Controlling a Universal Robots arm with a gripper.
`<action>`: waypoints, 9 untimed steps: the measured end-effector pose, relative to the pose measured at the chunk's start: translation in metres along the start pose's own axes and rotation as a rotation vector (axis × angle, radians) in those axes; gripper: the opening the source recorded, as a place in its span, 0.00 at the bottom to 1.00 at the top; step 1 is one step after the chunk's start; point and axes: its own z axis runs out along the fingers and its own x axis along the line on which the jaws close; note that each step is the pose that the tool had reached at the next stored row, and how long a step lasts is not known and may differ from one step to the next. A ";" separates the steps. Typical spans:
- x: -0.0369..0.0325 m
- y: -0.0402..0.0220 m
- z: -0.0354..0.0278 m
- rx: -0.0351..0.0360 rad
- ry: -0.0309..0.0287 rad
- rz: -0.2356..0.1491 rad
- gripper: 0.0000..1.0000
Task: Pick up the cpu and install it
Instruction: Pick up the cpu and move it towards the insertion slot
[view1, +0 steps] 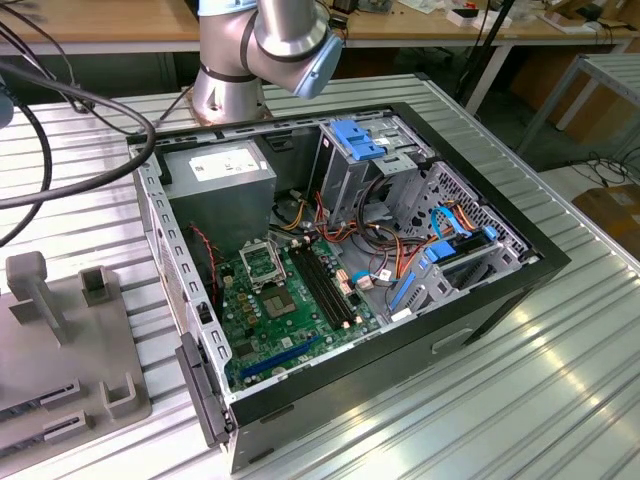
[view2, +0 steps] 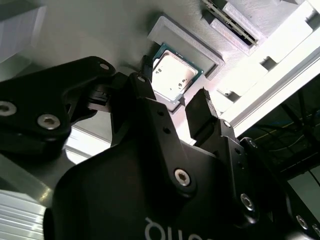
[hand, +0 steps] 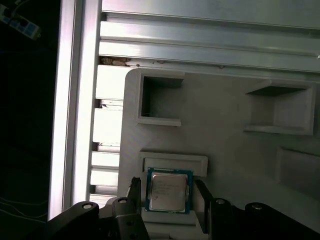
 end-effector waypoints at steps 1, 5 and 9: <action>0.0000 0.0000 0.0000 0.0000 0.0000 0.000 0.54; -0.0001 -0.0001 0.0036 0.0003 -0.0005 0.021 0.54; -0.0001 -0.0001 0.0036 0.0003 -0.0008 0.025 0.54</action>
